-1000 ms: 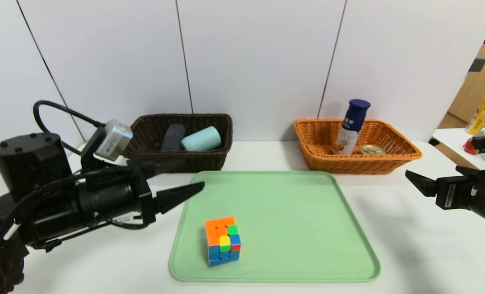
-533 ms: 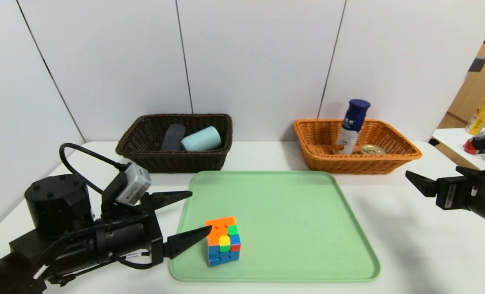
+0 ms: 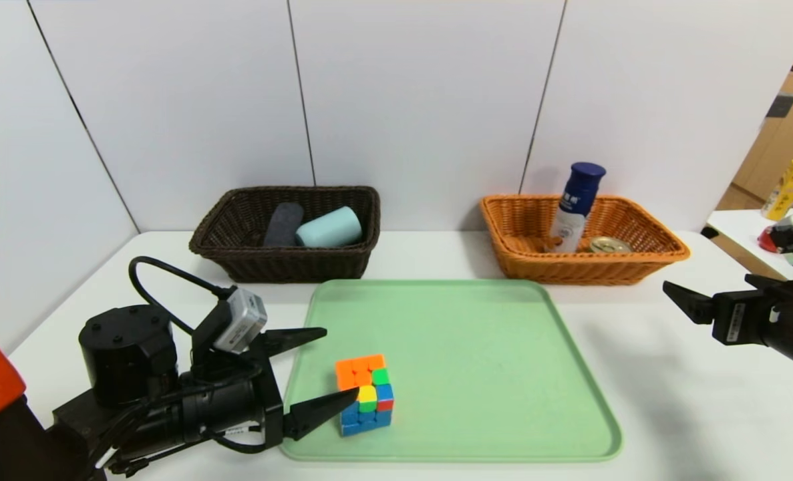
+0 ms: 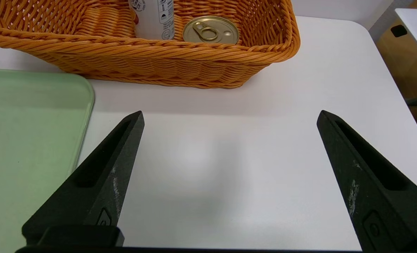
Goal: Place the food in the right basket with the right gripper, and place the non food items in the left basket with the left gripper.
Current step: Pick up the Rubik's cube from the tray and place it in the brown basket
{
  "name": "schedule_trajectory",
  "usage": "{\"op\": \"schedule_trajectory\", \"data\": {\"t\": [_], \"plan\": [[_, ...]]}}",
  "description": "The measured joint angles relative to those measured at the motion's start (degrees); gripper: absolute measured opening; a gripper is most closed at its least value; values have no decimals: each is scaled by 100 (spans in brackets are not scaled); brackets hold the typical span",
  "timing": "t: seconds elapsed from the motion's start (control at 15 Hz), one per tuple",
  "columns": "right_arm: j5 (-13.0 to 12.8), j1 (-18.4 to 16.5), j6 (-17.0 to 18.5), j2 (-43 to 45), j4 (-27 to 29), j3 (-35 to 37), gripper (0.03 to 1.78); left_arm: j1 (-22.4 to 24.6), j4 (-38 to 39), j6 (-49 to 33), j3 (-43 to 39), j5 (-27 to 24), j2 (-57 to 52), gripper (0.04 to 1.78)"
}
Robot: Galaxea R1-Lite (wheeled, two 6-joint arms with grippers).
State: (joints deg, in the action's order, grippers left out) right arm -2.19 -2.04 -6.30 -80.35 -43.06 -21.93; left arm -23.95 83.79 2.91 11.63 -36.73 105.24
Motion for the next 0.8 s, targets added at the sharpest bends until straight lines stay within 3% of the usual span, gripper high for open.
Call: {"op": "schedule_trajectory", "data": {"t": [0.33, 0.8], "plan": [[0, -2, 9, -9, -5, 22, 170, -412, 332, -555, -4, 24, 30, 167], [0, -7, 11, -13, -10, 51, 170, -460, 339, -530, -52, 46, 368, 169]]}}
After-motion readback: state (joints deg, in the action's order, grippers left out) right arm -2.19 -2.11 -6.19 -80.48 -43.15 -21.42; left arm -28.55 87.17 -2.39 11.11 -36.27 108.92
